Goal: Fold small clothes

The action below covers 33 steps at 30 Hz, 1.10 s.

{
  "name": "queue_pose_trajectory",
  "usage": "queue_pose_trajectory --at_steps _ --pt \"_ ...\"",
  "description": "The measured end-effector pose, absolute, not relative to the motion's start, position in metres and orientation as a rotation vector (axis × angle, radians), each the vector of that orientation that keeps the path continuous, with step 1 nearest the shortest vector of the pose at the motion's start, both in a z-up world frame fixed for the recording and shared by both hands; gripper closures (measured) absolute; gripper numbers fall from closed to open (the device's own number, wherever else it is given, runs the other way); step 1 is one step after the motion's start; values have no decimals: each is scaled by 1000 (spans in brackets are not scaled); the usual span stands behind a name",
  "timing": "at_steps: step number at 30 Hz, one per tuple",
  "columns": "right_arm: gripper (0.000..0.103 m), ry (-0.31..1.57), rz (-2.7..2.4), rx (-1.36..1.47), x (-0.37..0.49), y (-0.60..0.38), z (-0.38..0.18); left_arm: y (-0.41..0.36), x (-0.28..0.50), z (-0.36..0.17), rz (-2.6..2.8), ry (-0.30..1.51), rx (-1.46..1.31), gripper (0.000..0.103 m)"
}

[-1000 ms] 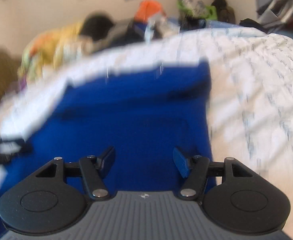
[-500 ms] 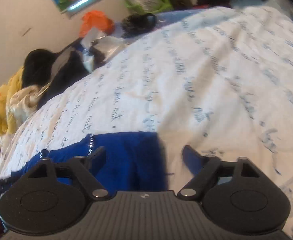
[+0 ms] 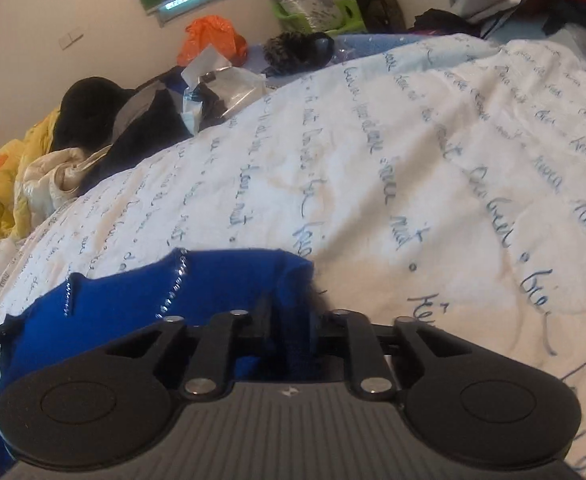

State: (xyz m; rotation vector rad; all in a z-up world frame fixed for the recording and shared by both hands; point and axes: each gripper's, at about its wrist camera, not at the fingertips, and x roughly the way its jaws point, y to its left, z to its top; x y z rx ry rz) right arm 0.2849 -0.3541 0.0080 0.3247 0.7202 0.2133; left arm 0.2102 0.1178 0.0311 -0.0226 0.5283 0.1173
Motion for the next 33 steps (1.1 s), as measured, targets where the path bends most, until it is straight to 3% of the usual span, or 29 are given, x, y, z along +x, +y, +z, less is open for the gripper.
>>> queue_pose_trajectory --at_steps 2,4,5,7,8,9,11,13,14,16,18,20,21,23,24,29,33 --pt "66 616 223 313 265 -343 33 106 196 46 58 464 -79 24" --pt "49 606 341 280 254 -313 41 80 196 46 -44 496 -90 22" --pt "46 637 399 239 252 -293 37 65 200 40 -84 530 -77 23" --pt "45 723 410 137 255 -258 15 44 213 15 -98 644 -26 33" --pt "45 770 379 81 258 -248 0 43 217 1 -77 691 -3 33" --pt "46 724 374 26 253 -246 -11 49 213 -4 -81 649 -6 28" --pt "46 647 378 4 243 -257 -21 60 213 -4 -93 648 -24 29" --pt "46 655 359 84 249 -270 -20 51 212 -3 -55 641 83 16" --pt "46 663 356 74 249 -268 -18 48 209 1 -14 636 121 14" --pt "45 702 284 51 239 -261 -7 45 189 15 -23 626 94 27" --pt "41 689 291 120 213 -260 9 40 157 31 -94 583 36 16" --pt "29 662 370 141 188 -253 14 25 130 32 -170 578 6 7" --pt "24 681 374 121 181 -246 10 19 125 25 -201 609 2 7" --pt "24 760 360 56 178 -235 -12 12 123 -2 -201 709 25 11" --pt "24 687 365 -12 168 -233 -18 11 118 -11 -167 693 79 10" --pt "23 767 241 58 156 -257 -5 31 91 -4 -74 766 21 8" --pt "20 775 334 56 98 -238 1 25 42 1 -100 790 -31 0"
